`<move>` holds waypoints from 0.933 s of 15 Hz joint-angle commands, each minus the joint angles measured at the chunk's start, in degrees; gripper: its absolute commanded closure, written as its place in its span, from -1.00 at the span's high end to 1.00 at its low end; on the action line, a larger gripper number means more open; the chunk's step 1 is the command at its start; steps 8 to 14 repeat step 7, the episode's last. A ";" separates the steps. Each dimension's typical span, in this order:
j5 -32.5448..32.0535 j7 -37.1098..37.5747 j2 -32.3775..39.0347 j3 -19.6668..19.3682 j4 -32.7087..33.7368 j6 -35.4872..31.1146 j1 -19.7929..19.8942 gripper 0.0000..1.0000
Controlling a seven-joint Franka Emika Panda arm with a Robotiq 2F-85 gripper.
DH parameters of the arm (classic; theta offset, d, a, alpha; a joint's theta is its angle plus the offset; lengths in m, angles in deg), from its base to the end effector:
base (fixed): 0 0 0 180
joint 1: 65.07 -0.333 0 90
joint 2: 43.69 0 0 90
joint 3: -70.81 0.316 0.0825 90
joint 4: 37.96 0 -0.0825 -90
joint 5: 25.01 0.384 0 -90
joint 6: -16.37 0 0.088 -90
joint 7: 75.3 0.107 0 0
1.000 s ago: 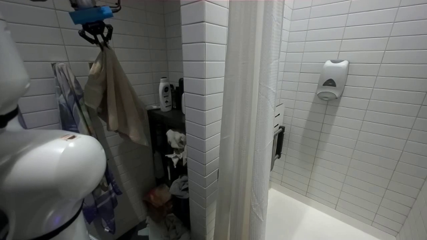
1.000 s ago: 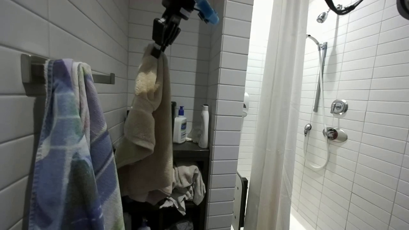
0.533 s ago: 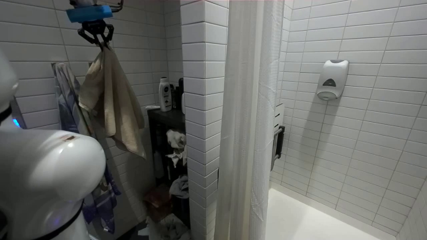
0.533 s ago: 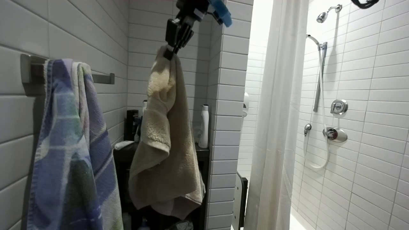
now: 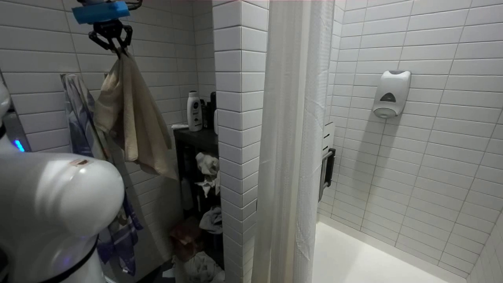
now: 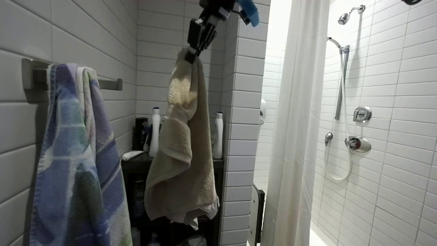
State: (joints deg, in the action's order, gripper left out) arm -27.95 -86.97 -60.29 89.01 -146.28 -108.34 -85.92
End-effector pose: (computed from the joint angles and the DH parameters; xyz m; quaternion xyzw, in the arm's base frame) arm 0.3835 0.3405 0.6803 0.8599 0.4237 0.2846 0.0016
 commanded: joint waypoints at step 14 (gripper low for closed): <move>0.85 0.17 -4.14 -0.51 -4.02 -2.68 0.29 -0.91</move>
